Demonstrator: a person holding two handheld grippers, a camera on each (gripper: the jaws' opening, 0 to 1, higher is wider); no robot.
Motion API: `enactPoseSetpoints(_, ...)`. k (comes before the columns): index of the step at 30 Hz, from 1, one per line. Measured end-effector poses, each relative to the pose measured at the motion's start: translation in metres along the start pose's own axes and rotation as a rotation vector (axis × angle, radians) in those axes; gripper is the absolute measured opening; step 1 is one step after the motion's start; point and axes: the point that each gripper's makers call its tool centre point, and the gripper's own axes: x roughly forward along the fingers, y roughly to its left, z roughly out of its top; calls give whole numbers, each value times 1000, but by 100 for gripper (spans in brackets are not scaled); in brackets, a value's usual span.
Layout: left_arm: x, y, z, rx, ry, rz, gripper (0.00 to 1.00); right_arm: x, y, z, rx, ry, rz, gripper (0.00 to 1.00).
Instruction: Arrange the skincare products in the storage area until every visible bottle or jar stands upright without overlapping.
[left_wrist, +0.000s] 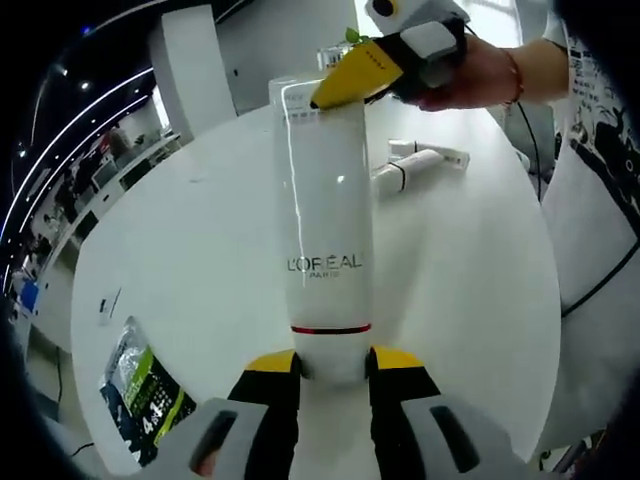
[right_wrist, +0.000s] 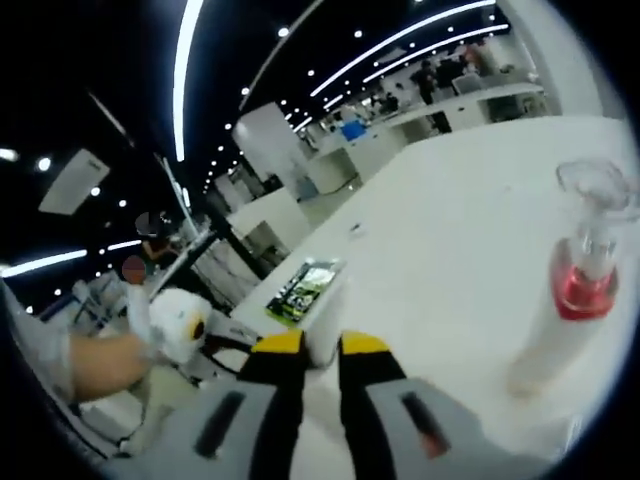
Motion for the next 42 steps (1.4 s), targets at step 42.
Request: enactPoseSetpoints(42,9,-17,14,-261,-199,-10,33,38,71,-35,-791,250,139,13)
